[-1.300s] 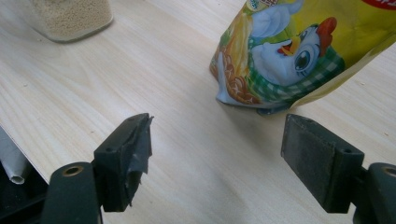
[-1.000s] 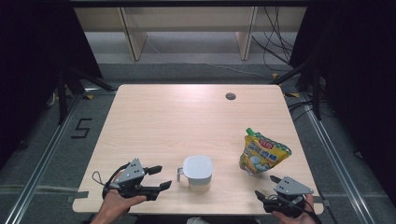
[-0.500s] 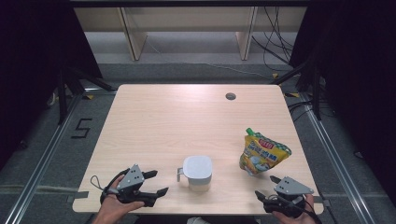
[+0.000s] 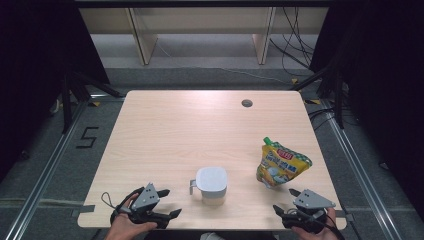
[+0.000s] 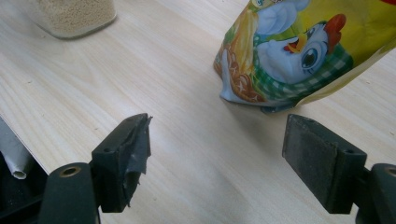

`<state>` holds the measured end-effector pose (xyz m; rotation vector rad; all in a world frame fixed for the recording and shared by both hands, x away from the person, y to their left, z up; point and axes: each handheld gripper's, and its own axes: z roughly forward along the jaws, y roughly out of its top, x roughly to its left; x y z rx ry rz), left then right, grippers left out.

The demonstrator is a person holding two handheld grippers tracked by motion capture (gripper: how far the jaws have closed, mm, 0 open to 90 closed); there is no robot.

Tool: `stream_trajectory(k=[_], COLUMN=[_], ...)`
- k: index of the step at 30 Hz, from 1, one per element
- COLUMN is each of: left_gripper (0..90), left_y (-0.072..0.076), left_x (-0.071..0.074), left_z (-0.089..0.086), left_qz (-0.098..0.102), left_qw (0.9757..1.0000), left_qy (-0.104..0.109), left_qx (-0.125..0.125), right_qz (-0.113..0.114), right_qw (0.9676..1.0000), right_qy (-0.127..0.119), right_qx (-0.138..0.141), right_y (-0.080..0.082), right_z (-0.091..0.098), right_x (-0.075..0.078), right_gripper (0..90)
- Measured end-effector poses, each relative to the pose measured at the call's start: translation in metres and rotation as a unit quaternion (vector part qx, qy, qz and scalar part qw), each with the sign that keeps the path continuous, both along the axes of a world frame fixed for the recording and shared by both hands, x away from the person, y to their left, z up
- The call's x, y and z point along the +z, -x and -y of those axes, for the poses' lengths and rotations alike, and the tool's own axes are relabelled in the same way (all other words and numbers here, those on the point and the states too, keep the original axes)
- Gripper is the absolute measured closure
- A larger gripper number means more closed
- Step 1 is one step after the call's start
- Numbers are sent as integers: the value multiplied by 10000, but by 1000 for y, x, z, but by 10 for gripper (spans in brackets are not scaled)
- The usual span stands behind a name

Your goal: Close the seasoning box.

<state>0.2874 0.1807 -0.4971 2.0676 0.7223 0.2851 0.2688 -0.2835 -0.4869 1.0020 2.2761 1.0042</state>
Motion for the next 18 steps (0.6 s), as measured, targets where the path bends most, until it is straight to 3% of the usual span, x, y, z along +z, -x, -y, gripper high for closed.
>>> stream_trajectory(k=[1,2,3,6,7,9,11,12,13,16,17,18], left_gripper=[244,242,240,237,237,236,236,236,236,234,233,232], left_y=[0,-2,-1,-2,-1,-3,-2,-3,-2,-2,-4,-5], left_x=[-1,-1,-2,-1,-1,-1,-3,-2,-2,-4,-3,-4], left_z=[1,-1,0,-1,0,-1,0,-1,0,1,-1,0], left_qz=[11,51,12,101,-17,102,94,88,-46,-18,2,19], left_qw=[10000,9999,10000,9999,10000,9999,10000,9999,10000,9999,10000,10000], left_qy=[52,-116,-28,-87,-13,-91,-24,-114,-77,52,-82,-22], left_qx=[38,-67,10,-69,21,-59,-6,-59,29,110,42,77], right_qz=[-51,-55,-48,-55,-55,-75,-74,-70,-74,-163,-13,27], right_qw=[10000,10000,10000,10000,10000,10000,10000,10000,10000,9998,10000,9999], right_qy=[-21,-16,3,18,20,14,15,16,1,-33,69,119], right_qx=[53,46,42,-20,-20,-16,-8,-8,-13,-88,-26,26], right_y=[0,0,0,0,0,0,0,0,0,1,-1,-2], right_z=[0,0,0,0,0,0,0,0,0,0,1,3], right_x=[0,-1,-1,-1,-1,-1,-1,-1,-1,-1,-1,-2], right_gripper=[243,243,243,242,242,241,241,240,240,239,239,239])
